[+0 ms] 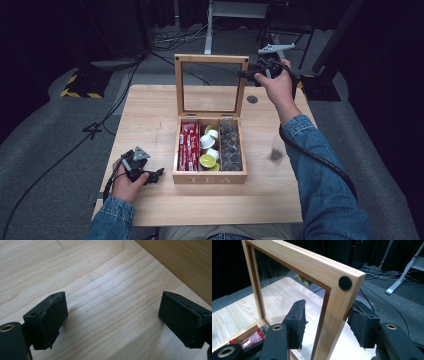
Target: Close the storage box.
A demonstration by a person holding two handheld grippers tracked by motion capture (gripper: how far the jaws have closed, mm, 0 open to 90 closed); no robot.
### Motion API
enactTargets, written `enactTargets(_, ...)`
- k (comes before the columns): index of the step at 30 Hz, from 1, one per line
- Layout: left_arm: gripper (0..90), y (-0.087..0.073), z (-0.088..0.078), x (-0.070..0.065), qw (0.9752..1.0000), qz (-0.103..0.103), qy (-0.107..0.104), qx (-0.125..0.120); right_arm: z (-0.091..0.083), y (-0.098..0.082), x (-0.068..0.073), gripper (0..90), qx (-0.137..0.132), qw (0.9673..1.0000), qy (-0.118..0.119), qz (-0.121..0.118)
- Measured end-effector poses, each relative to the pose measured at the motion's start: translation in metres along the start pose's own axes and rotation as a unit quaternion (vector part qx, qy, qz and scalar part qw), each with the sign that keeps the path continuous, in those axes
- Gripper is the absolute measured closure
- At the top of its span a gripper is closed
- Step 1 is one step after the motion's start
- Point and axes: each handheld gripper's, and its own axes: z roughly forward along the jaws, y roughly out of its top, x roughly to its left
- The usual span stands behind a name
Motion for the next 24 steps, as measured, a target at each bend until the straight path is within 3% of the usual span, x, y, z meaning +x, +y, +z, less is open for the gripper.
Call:
enactTargets(10,9.2,0.0,0.0,0.0,1.0,0.002,0.0,0.001,-0.023,-0.005,0.02,51.3,0.003,0.9992,0.003,-0.04)
enactTargets(24,9.2,0.0,0.0,0.0,1.0,-0.001,0.001,0.0,-0.047,-0.016,0.042,57.7,0.004,0.9982,0.016,-0.058)
